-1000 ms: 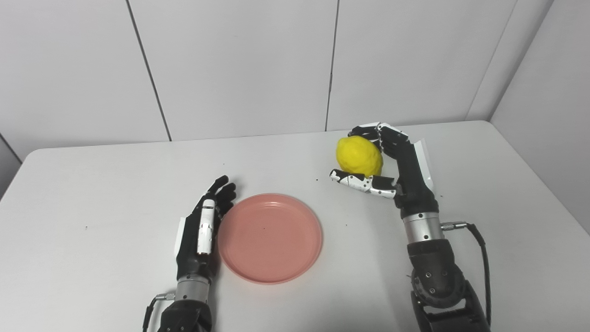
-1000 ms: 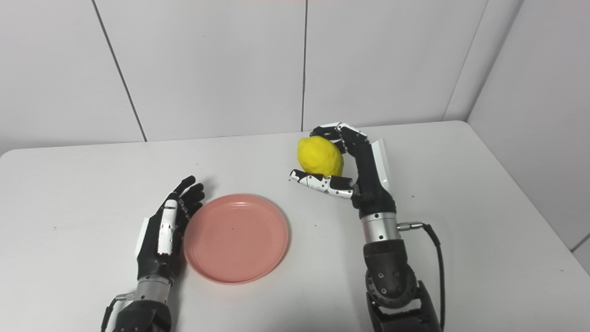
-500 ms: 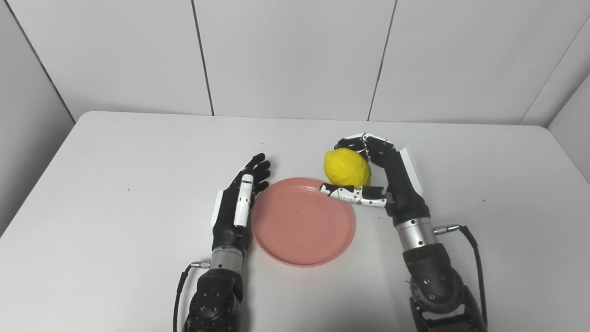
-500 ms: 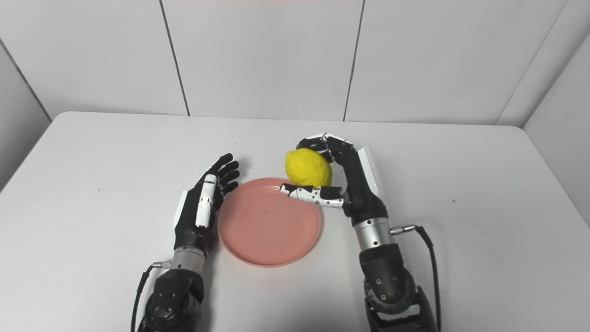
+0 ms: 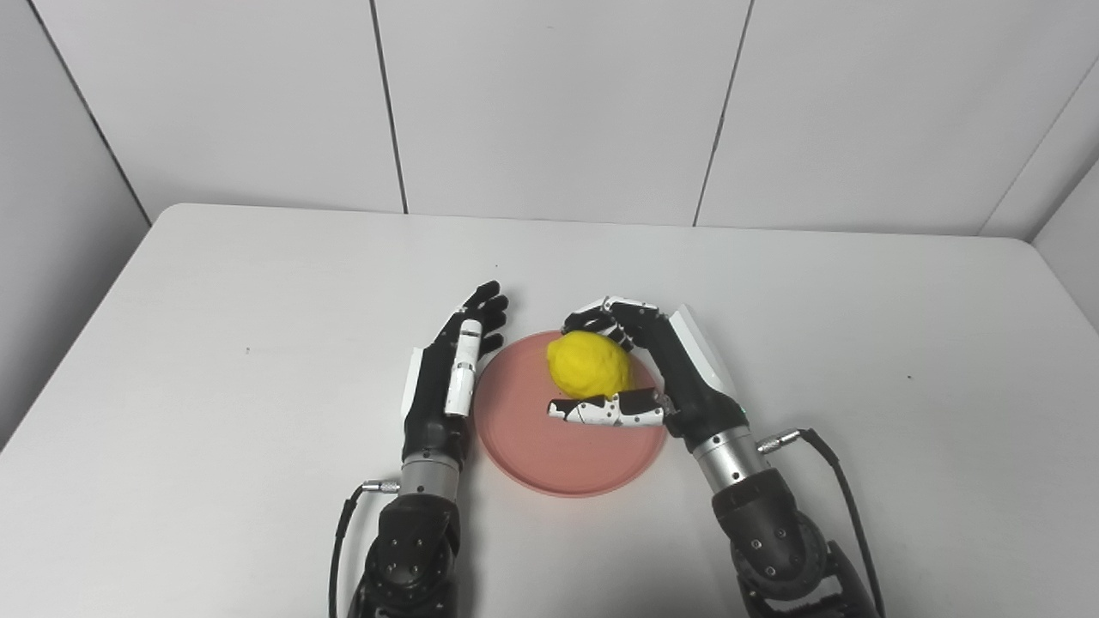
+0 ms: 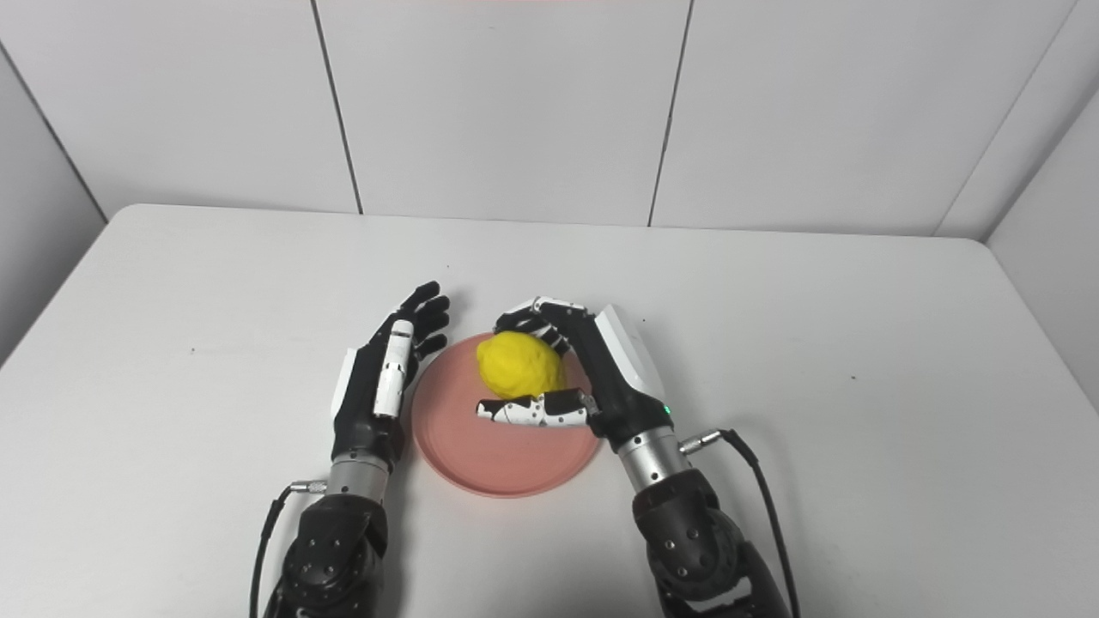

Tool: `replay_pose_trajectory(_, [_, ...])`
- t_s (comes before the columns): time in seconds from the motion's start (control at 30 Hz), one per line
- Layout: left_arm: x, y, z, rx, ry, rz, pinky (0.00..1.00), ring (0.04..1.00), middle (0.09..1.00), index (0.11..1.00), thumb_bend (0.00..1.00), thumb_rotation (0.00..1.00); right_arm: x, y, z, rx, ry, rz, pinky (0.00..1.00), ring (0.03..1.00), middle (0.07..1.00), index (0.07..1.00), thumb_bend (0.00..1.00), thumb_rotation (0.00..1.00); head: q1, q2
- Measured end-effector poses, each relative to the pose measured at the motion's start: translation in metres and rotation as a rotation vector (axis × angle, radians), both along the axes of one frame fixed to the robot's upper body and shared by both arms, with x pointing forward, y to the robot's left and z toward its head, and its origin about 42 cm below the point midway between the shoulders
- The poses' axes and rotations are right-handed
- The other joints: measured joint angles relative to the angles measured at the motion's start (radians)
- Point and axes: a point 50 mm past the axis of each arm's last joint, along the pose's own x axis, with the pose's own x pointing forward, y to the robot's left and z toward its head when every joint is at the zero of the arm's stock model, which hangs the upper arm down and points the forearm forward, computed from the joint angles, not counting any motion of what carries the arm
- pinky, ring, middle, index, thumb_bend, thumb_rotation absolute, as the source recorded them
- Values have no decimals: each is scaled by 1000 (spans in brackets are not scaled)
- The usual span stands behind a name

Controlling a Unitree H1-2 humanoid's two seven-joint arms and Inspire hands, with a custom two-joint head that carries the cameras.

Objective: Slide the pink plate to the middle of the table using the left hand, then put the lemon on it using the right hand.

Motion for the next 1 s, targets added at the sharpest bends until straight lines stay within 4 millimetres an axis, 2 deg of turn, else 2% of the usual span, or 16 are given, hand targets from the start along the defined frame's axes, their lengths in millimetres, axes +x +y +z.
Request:
replay_pose_trajectory(0.2, [0,0,-1,2,15,-1,828,858,847,817,247,1000,2,-1,-14,-112,20,8,311,379,482,541,512,0,-11,-2])
replay_pose_trajectory(0.27, [0,0,-1,2,14,-1,829,858,850,825,248,1000,1,1,-14,-163,2,9,355,403,474,535,515,0,-15,-3])
replay_pose_trajectory(0.43, [0,1,-1,9,12,-2,819,846,842,827,265,1000,1,-1,-23,-295,-48,9,381,407,478,533,516,0,-18,-3])
replay_pose_trajectory(0.63, [0,1,0,17,8,1,811,838,835,824,267,1000,2,-5,-27,-333,-81,-3,428,414,481,538,516,0,-20,5])
replay_pose_trajectory(0.73, [0,1,1,17,5,1,815,842,838,826,270,1000,1,-5,-27,-362,-99,-7,489,435,492,521,517,0,-18,6])
replay_pose_trajectory(0.8, [0,1,1,17,5,1,817,843,839,825,277,1000,1,-4,-26,-376,-108,-8,575,598,504,494,523,0,-17,8])
replay_pose_trajectory(0.83, [0,1,1,17,5,1,816,843,838,823,281,1000,1,-4,-26,-383,-113,-9,596,628,504,492,523,0,-17,8])
replay_pose_trajectory(0.87, [0,1,1,17,5,1,815,843,837,822,281,1000,1,-4,-25,-388,-118,-10,624,668,549,538,551,22,-17,8])
replay_pose_trajectory(0.9, [0,1,1,17,5,1,813,841,836,819,280,1000,1,-4,-25,-391,-120,-11,671,738,673,666,626,85,-17,8])
replay_pose_trajectory(0.93, [0,1,1,18,5,1,812,841,836,819,279,1000,0,-4,-25,-394,-125,-14,675,745,685,678,633,91,-17,8])
replay_pose_trajectory(0.97, [0,1,1,23,4,2,811,841,835,816,277,1000,0,-4,-24,-397,-131,-17,721,796,741,737,644,164,-15,8])
replay_pose_trajectory(1.0, [0,1,1,24,4,2,811,841,835,815,276,1000,0,-4,-23,-400,-138,-21,736,813,761,757,647,189,-15,8])
